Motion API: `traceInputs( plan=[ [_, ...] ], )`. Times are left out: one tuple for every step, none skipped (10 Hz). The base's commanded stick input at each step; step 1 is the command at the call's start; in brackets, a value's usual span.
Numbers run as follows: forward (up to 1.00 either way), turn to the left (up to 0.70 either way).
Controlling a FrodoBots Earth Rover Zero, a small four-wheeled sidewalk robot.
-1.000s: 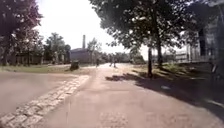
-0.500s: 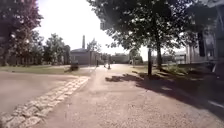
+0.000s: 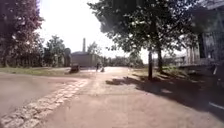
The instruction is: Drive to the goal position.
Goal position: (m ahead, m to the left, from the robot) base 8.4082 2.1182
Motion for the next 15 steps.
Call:
traceInputs(
  plan=[
    [0.85, 0.0],
    [0.85, 0.0],
    [0.85, 0.0],
    [0.85, 0.0],
    [0.85, 0.0],
    [0.85, 0.0],
    [0.85, 0.0],
    [0.85, 0.0],
    [0.85, 0.0],
    [0.85, 0.0],
    [0.85, 0.0],
    [0.85, 0.0],
    [0.85, 0.0],
    [0.85, 0.0],
    [0.85, 0.0]
  ],
)
